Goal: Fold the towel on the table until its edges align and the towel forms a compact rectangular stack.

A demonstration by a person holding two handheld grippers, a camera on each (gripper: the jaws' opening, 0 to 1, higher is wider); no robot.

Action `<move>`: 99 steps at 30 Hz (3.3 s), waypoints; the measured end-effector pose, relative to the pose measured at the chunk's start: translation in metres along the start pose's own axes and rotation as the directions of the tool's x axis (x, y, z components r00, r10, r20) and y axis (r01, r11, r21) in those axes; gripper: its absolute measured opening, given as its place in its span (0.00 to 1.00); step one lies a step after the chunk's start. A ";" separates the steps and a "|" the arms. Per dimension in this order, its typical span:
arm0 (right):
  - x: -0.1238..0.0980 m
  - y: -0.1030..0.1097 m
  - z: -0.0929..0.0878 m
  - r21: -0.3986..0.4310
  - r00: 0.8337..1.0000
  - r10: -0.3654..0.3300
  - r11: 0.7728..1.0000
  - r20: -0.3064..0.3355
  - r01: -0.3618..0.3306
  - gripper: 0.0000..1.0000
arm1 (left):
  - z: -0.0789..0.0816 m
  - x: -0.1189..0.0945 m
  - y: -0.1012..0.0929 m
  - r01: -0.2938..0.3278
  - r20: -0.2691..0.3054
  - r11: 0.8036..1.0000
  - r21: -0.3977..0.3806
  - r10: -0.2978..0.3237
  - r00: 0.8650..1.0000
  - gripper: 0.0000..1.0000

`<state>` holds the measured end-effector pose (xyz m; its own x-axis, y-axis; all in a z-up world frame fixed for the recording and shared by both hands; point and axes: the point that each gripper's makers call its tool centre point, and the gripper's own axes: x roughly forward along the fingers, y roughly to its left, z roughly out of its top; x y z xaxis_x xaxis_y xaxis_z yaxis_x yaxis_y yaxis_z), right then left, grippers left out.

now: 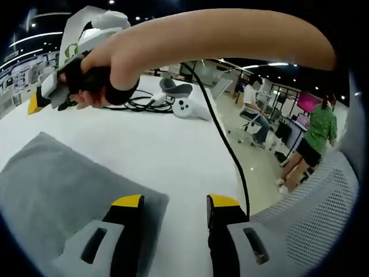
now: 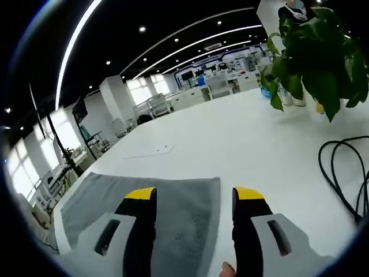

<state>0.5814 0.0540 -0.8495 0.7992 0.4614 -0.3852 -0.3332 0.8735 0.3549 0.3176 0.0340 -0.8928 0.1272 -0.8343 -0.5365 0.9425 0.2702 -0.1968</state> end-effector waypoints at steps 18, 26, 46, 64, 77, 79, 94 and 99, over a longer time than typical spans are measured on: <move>0.043 -0.011 -0.035 -0.262 0.990 -0.052 0.965 -0.129 0.017 0.42 | -0.014 0.012 0.014 -0.084 -0.061 0.979 0.184 0.097 0.993 0.40; 0.052 -0.019 -0.044 -0.322 0.985 -0.077 0.947 -0.154 0.024 0.32 | -0.013 0.011 0.029 -0.083 -0.067 0.975 0.207 0.099 0.993 0.20; 0.061 -0.009 -0.049 -0.339 0.987 -0.023 0.940 -0.162 -0.034 0.03 | -0.011 0.010 0.029 -0.071 -0.059 0.986 0.148 0.081 0.995 0.08; 0.014 -0.064 -0.055 -0.295 0.968 -0.132 0.953 -0.212 0.065 0.01 | 0.007 0.051 -0.015 0.015 -0.004 0.989 0.148 -0.015 1.000 0.07; -0.002 -0.071 -0.039 -0.304 0.971 -0.158 0.948 -0.182 0.097 0.01 | 0.020 0.068 -0.020 0.069 -0.011 0.980 0.186 -0.069 0.998 0.07; -0.005 -0.068 -0.035 -0.286 0.974 -0.145 0.954 -0.173 0.091 0.01 | 0.021 0.063 -0.019 0.080 -0.018 0.979 0.186 -0.078 0.997 0.07; -0.025 -0.032 0.003 -0.120 0.995 -0.003 0.993 -0.095 -0.008 0.01 | 0.062 0.006 -0.023 0.043 0.054 0.957 0.286 -0.061 0.997 0.07; -0.031 -0.025 0.016 -0.091 0.998 0.025 0.995 -0.059 -0.030 0.01 | 0.074 -0.012 -0.027 0.011 0.091 0.958 0.287 -0.038 0.995 0.07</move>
<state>0.5731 0.0155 -0.8325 0.7596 0.4913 -0.4262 -0.4011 0.8697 0.2877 0.3134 0.0007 -0.8200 0.1186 -0.8845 -0.4513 0.9928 0.1122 0.0410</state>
